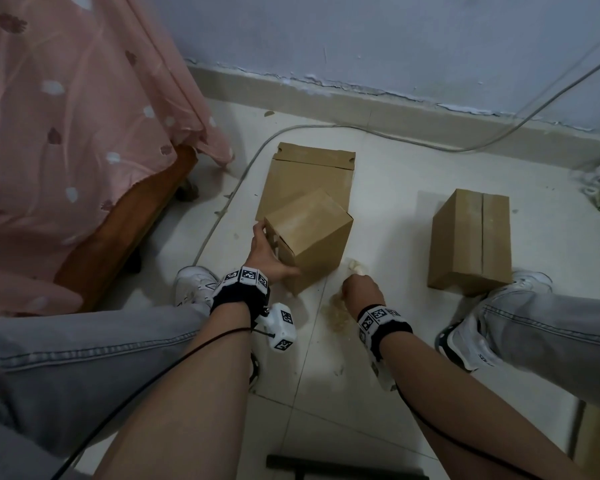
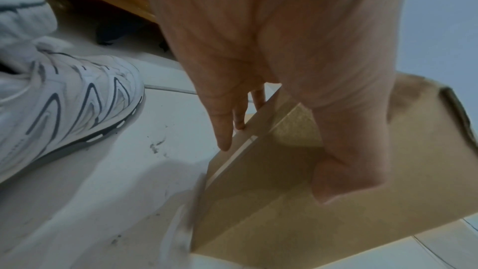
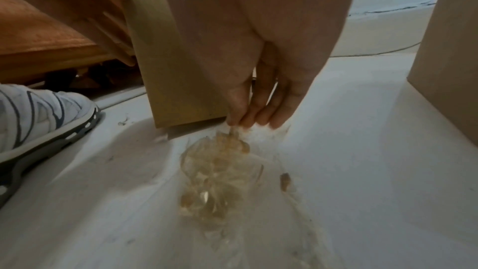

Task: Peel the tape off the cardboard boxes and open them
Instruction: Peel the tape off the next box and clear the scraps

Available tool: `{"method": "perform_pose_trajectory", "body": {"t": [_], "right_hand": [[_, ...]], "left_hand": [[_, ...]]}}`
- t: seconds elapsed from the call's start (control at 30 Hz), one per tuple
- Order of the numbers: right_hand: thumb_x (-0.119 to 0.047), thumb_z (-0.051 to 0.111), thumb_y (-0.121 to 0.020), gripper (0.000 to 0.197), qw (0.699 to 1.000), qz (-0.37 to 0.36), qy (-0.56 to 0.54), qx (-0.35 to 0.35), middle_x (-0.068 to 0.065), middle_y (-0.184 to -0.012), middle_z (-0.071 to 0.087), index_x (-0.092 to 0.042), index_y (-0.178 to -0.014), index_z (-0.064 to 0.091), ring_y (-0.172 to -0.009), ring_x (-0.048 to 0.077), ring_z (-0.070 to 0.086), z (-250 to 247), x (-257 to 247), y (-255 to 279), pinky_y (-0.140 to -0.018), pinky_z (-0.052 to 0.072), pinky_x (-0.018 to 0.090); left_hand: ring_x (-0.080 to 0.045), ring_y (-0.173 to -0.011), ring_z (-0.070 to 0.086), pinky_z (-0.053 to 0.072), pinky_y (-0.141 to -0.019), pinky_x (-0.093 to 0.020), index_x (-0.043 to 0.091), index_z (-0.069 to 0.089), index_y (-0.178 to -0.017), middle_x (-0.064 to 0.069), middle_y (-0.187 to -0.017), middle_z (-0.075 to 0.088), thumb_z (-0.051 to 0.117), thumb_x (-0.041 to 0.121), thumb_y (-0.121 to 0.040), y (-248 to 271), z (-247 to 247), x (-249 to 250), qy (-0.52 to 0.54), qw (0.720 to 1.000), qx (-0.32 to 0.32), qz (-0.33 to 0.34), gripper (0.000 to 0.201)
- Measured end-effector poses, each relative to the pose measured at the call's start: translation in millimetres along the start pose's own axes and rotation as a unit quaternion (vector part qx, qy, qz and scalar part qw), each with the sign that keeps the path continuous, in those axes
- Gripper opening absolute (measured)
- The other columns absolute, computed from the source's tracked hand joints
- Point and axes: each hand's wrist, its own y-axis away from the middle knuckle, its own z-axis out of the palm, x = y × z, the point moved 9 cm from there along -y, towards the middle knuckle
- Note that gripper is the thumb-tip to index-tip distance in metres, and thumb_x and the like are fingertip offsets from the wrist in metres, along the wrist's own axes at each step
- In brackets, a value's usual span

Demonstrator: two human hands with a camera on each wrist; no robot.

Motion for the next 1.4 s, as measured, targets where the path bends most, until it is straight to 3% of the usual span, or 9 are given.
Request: {"method": "perform_pose_trajectory", "body": {"t": [0.13, 0.33, 0.43, 0.6, 0.67, 0.83, 0.97, 1.23, 1.4], "right_hand": [[-0.004, 0.052, -0.090, 0.016, 1.000, -0.004, -0.008, -0.022, 0.017, -0.106, 0.062, -0.002, -0.094, 0.067, -0.092, 0.029, 0.062, 0.9, -4.5, -4.4, -0.084, 0.052, 0.032], [-0.012, 0.067, -0.084, 0.025, 0.999, 0.008, -0.047, -0.006, 0.012, -0.106, 0.063, -0.002, -0.107, 0.064, -0.100, 0.030, 0.063, -9.4, -2.0, -14.7, -0.078, 0.051, 0.029], [-0.014, 0.073, -0.081, 0.045, 0.996, 0.021, -0.085, -0.022, 0.008, -0.128, 0.059, -0.002, -0.123, 0.060, -0.117, 0.027, 0.059, -5.5, 0.5, -16.9, -0.091, 0.050, 0.028], [-0.015, 0.063, -0.090, 0.067, 0.993, 0.034, -0.096, -0.051, 0.012, -0.131, 0.059, 0.000, -0.147, 0.033, -0.118, 0.025, 0.057, -1.6, -0.1, -9.6, -0.087, 0.045, 0.023], [-0.020, 0.063, -0.090, 0.058, 0.995, 0.022, -0.079, -0.053, 0.012, -0.134, 0.056, -0.002, -0.142, 0.042, -0.121, 0.026, 0.056, -10.4, -1.0, -7.2, -0.094, 0.045, 0.028], [-0.014, 0.068, -0.085, 0.020, 0.995, 0.019, -0.094, -0.016, 0.013, -0.098, 0.072, -0.002, -0.100, 0.074, -0.095, 0.028, 0.068, -31.1, 7.1, -12.4, -0.077, 0.056, 0.029], [-0.009, 0.077, -0.078, 0.003, 0.987, 0.018, -0.159, -0.013, 0.010, -0.078, 0.073, -0.007, -0.080, 0.074, -0.077, 0.025, 0.072, -34.8, 9.5, -10.0, -0.077, 0.060, 0.034], [-0.006, 0.064, -0.086, 0.017, 0.987, 0.022, -0.147, -0.064, 0.010, -0.090, 0.075, -0.010, -0.090, 0.079, -0.084, 0.024, 0.070, -22.7, 6.6, -6.1, -0.083, 0.058, 0.034], [0.002, 0.053, -0.088, 0.031, 0.973, 0.043, -0.226, -0.033, 0.013, -0.100, 0.073, -0.014, -0.102, 0.075, -0.088, 0.027, 0.070, -39.5, 12.5, -12.7, -0.083, 0.059, 0.038]], "left_hand": [[-0.026, -0.133, 0.041, 0.046, -0.105, -0.050, 0.037, 0.004, -0.144, -0.006, -0.146, 0.030, 0.092, 0.030, -0.038, -1.3, 2.2, 0.9, 0.003, 1.000, -0.002, 0.002, 0.137], [-0.027, -0.134, 0.040, 0.045, -0.105, -0.051, 0.037, 0.004, -0.144, -0.007, -0.147, 0.031, 0.093, 0.030, -0.040, -1.5, 2.7, -1.5, 0.002, 1.000, -0.001, -0.001, 0.137], [-0.028, -0.134, 0.041, 0.046, -0.105, -0.050, 0.037, 0.004, -0.144, -0.007, -0.148, 0.031, 0.092, 0.029, -0.042, 1.4, 2.7, -0.7, -0.003, 1.000, -0.001, 0.000, 0.135], [-0.028, -0.134, 0.041, 0.046, -0.104, -0.050, 0.034, 0.003, -0.146, -0.008, -0.148, 0.032, 0.092, 0.028, -0.044, 5.5, 3.1, 1.0, -0.017, 1.000, -0.004, 0.001, 0.135], [-0.029, -0.132, 0.043, 0.047, -0.104, -0.050, 0.031, 0.004, -0.145, -0.008, -0.147, 0.033, 0.091, 0.029, -0.043, 6.8, 2.7, 2.1, -0.015, 1.000, -0.002, 0.002, 0.134], [-0.028, -0.134, 0.041, 0.044, -0.106, -0.050, 0.026, 0.006, -0.147, -0.009, -0.148, 0.034, 0.094, 0.026, -0.047, 10.5, 3.1, -0.7, -0.003, 1.000, 0.015, 0.005, 0.133], [-0.026, -0.123, 0.049, 0.049, -0.101, -0.046, 0.022, 0.011, -0.144, -0.003, -0.133, 0.043, 0.092, 0.017, -0.051, 18.5, 5.7, -4.9, 0.041, 0.998, 0.043, 0.007, 0.123], [-0.025, -0.120, 0.050, 0.050, -0.098, -0.040, 0.018, 0.013, -0.144, 0.001, -0.126, 0.043, 0.091, 0.008, -0.056, 23.8, 6.6, -5.3, 0.044, 0.997, 0.053, 0.017, 0.117], [-0.024, -0.125, 0.049, 0.049, -0.101, -0.044, 0.020, 0.014, -0.144, 0.000, -0.132, 0.044, 0.092, 0.010, -0.056, 25.0, 6.6, -3.5, 0.047, 0.997, 0.052, 0.018, 0.118]]}}
